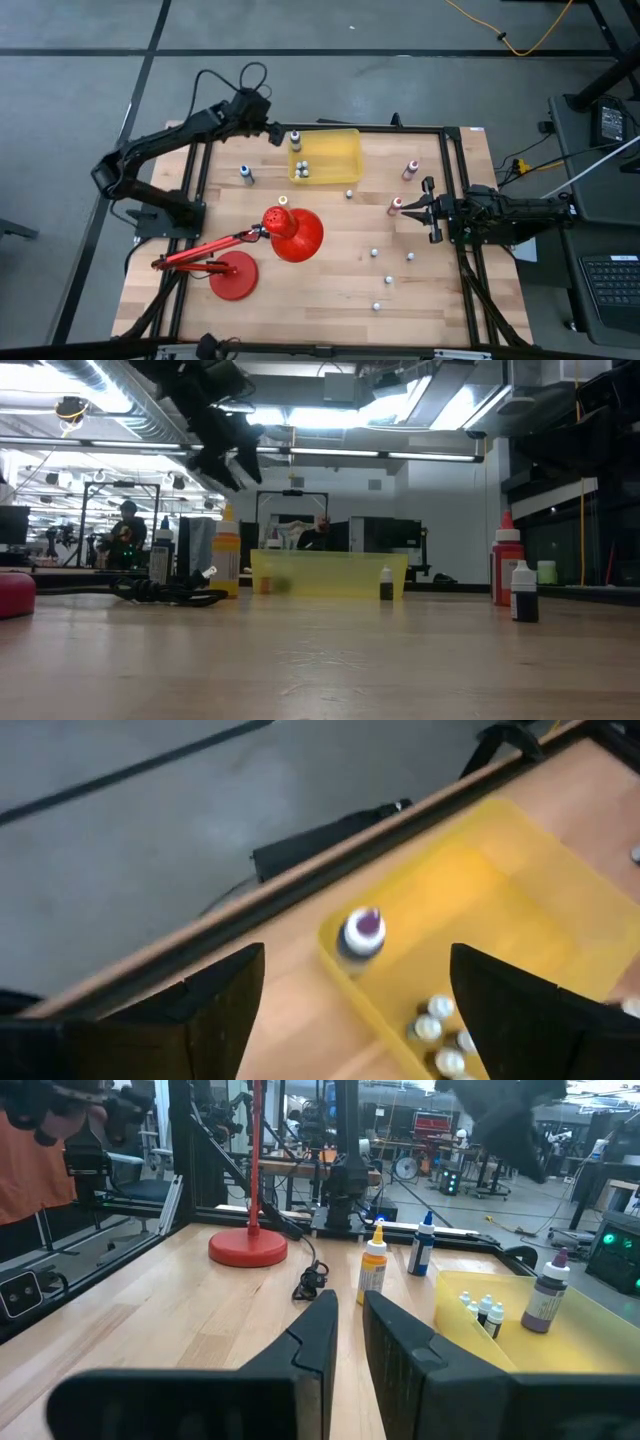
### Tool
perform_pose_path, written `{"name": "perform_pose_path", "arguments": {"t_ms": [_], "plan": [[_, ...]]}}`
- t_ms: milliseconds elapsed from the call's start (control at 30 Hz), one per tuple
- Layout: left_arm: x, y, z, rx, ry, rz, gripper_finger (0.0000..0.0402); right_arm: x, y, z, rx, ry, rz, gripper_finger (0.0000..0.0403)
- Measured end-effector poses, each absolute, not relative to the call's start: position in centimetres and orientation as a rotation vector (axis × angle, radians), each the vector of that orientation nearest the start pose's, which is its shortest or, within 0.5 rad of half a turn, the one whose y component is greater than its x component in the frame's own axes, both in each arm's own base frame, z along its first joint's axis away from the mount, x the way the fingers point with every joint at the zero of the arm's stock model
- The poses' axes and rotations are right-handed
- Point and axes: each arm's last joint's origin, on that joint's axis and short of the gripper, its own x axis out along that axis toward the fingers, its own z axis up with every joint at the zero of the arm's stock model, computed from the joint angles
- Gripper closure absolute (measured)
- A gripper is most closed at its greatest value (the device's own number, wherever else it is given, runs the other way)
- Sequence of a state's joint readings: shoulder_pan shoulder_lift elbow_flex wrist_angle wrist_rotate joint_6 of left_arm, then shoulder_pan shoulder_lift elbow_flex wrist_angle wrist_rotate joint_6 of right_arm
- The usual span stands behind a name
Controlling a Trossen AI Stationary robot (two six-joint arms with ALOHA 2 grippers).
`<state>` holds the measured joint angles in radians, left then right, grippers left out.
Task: Pick & Place food coloring
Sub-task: Put the blue food coloring bottle into the yellow bin
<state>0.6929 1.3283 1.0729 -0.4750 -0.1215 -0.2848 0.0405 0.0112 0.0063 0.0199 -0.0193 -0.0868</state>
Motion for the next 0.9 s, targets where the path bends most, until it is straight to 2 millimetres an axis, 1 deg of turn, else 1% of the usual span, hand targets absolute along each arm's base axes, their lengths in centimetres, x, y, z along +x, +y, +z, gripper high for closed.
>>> {"name": "perform_pose_path", "arguments": {"t_ms": [167,367,567,700,900], "plan": [[20.3,16.7,27.4,-0.500,0.644,0.856,0.0095,9.8,0.5,16.7,-0.087,-0.017,0.059,0.0347],[18.9,15.1,25.5,-0.508,0.710,0.899,0.0095,9.8,0.5,16.7,-0.087,-0.018,0.059,0.0347],[18.0,13.6,24.6,-0.476,0.784,0.927,0.0095,9.8,0.5,16.7,-0.087,-0.017,0.059,0.0347],[17.5,12.9,24.3,-0.504,0.826,0.930,0.0096,9.8,0.4,16.7,-0.087,-0.017,0.058,0.0347],[17.0,11.9,23.0,-0.524,0.919,0.953,0.0096,9.8,0.5,16.7,-0.087,-0.017,0.059,0.0347]]}}
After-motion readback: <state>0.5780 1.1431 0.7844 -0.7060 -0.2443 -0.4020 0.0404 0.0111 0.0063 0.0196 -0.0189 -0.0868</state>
